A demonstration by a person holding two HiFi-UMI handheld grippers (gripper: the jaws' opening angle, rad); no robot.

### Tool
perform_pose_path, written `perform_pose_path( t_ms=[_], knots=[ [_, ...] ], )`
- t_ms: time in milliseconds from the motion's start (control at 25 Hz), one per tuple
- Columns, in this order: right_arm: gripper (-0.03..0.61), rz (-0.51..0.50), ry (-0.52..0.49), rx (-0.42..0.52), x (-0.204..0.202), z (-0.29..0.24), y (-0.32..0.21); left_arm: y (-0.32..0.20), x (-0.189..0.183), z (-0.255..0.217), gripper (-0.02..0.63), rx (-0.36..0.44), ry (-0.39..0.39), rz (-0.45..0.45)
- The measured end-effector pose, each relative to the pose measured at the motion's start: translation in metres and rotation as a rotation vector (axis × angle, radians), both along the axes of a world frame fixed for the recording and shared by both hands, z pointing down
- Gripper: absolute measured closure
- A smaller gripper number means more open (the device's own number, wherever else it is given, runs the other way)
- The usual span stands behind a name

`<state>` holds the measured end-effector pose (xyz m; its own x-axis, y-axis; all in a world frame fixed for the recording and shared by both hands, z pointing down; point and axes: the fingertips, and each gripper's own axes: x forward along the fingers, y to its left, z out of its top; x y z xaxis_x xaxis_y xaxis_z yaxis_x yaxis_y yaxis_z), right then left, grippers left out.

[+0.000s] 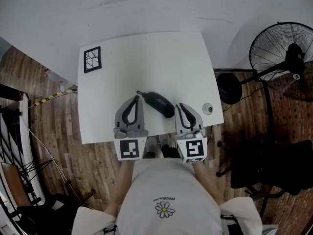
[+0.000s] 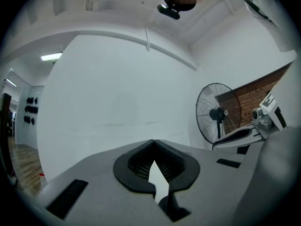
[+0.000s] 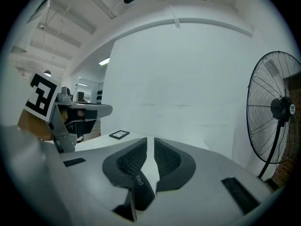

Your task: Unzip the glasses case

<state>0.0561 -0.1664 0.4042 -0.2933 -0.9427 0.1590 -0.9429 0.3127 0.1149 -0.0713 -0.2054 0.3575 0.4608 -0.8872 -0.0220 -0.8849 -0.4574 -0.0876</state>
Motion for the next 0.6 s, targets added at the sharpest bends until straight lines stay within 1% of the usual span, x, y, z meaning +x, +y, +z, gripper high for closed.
perform_pose_path(
  t_ms=[40,80,120,200,280,360,520,600],
  knots=[
    [0.55,0.002,-0.004,-0.011,0.0,0.001,-0.001,-0.004,0.003,0.005,0.601,-0.025,-0.032,0.02],
    [0.498,0.011,-0.012,-0.026,0.001,0.004,-0.002,-0.009,0.007,0.012,0.601,-0.053,-0.069,0.046],
    [0.468,0.026,-0.026,-0.045,0.002,0.007,-0.003,-0.014,0.013,0.019,0.601,-0.08,-0.11,0.076],
    [0.425,0.059,-0.057,-0.084,0.006,0.016,-0.002,-0.023,0.029,0.038,0.601,-0.141,-0.214,0.148],
    [0.41,0.085,-0.074,-0.122,0.009,0.028,0.003,-0.028,0.047,0.067,0.601,-0.232,-0.339,0.229],
    [0.405,0.098,-0.084,-0.168,0.011,0.043,0.01,-0.03,0.065,0.091,0.601,-0.285,-0.446,0.306],
    [0.395,0.089,-0.09,-0.286,0.003,0.081,0.021,-0.023,0.09,0.13,0.601,-0.331,-0.591,0.444],
    [0.391,0.095,-0.093,-0.343,0.0,0.099,0.026,-0.014,0.096,0.147,0.601,-0.356,-0.648,0.491]
  ],
)
